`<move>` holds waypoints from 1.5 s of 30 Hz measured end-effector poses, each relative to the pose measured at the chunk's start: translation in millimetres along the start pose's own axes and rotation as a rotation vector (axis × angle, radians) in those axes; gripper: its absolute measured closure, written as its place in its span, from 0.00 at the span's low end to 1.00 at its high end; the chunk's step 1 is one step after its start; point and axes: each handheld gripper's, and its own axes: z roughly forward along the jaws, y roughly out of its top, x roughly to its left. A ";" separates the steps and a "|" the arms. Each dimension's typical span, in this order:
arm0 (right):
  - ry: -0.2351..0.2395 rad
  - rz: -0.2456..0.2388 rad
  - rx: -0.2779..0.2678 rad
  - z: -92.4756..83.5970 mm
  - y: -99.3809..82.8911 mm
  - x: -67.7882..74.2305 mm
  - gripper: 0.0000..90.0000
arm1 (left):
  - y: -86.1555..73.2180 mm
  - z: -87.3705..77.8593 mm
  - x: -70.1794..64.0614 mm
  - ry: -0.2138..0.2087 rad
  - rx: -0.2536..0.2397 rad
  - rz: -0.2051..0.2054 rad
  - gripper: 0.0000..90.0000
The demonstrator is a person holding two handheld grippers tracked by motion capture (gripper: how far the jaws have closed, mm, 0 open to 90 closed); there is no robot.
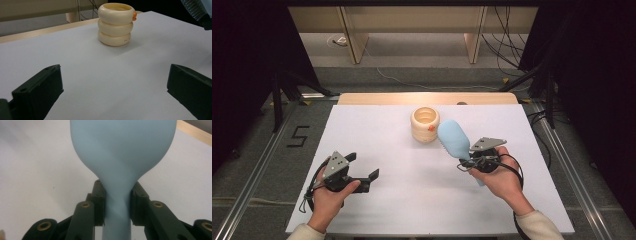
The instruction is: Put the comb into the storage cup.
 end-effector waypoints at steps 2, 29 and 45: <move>0.001 -0.002 -0.004 0.2 0.1 0.2 0.78 | 0.1 0.0 0.1 0.001 -0.001 0.000 0.00; 0.003 0.027 -0.111 0.9 6.5 5.7 0.78 | 0.2 0.6 -0.5 -0.010 -0.013 -0.010 0.00; 0.013 0.030 -0.152 2.7 14.2 10.7 0.78 | 0.2 1.1 -0.5 -0.014 -0.013 -0.015 0.00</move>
